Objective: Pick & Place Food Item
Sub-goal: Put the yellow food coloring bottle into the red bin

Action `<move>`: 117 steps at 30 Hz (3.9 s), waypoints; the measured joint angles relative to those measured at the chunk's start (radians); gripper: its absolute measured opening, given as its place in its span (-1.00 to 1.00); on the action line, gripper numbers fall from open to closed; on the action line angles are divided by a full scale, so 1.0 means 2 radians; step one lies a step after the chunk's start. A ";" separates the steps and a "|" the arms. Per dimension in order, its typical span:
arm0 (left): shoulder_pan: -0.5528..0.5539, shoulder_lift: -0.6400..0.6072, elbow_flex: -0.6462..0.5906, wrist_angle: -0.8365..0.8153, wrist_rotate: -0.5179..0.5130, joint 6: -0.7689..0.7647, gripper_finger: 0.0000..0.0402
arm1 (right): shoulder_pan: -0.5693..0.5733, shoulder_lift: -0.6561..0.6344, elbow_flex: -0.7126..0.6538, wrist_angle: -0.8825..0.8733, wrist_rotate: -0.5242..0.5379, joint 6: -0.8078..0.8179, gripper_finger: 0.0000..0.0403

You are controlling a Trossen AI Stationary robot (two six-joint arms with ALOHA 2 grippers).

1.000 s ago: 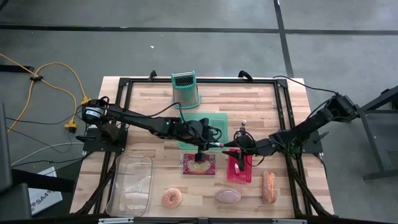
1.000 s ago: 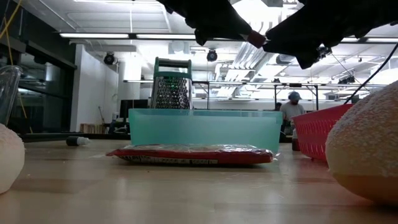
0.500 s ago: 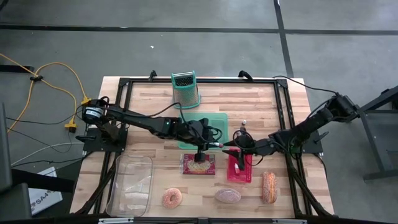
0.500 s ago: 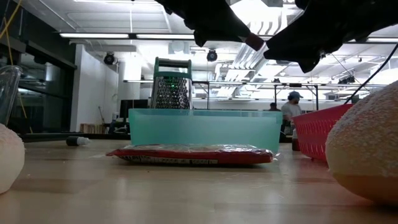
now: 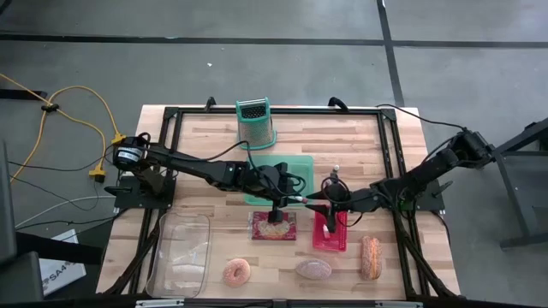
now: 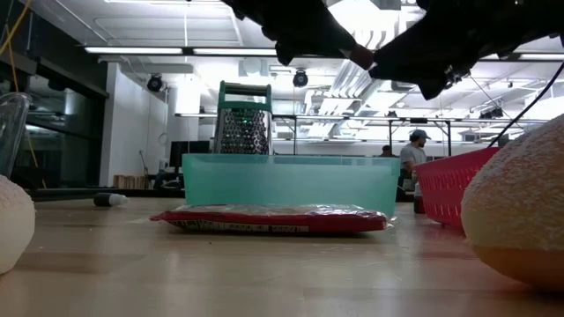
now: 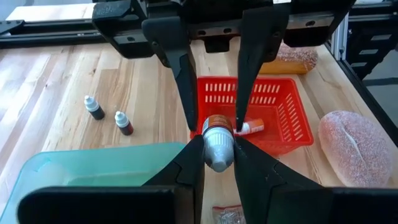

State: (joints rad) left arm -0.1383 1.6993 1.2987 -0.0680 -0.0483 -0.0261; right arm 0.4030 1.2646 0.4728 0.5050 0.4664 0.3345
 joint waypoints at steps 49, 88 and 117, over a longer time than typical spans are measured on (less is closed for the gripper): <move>0.000 0.000 0.000 0.029 0.012 0.001 -0.66 | 0.000 0.000 0.000 0.043 -0.015 -0.039 -0.62; 0.000 0.000 0.000 0.027 0.015 0.006 -0.08 | 0.042 -0.030 0.000 -0.076 -0.010 0.047 -0.65; 0.000 0.000 0.000 0.027 0.014 0.006 -0.07 | 0.139 -0.025 0.000 -0.278 -0.028 0.346 -0.65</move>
State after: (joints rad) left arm -0.1379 1.6985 1.2987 -0.0147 -0.0200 -0.0139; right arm 0.6807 1.2146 0.4721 -0.0518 0.4095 1.0263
